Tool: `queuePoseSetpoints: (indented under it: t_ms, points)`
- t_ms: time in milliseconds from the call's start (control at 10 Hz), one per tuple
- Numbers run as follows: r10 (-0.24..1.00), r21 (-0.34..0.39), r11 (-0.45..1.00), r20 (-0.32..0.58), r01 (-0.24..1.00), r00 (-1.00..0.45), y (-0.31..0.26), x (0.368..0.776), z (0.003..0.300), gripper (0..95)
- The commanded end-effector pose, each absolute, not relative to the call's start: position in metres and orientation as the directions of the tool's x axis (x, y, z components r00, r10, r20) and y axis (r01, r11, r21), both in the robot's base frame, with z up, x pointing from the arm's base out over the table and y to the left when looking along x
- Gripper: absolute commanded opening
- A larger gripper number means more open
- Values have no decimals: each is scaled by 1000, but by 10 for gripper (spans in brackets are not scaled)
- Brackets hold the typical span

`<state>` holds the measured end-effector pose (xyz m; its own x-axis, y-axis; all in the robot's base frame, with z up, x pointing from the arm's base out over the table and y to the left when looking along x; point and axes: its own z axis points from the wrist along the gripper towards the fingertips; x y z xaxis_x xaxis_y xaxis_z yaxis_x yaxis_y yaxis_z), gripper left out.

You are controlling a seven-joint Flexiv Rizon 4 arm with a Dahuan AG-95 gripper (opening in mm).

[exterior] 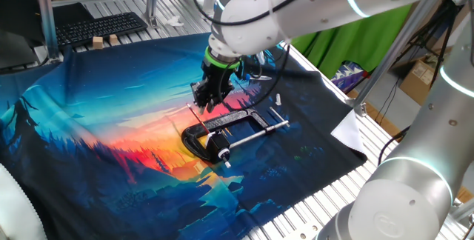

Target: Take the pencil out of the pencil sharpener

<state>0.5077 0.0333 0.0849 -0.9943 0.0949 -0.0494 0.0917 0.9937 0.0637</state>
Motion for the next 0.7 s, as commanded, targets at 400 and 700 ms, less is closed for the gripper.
queuePoseSetpoints:
  t_ms: [400,700]
  points:
    - [103,67,993,-57,99,-993,34,508,74,190]
    - [106,71,992,-60,102,-993,35,509,67,190]
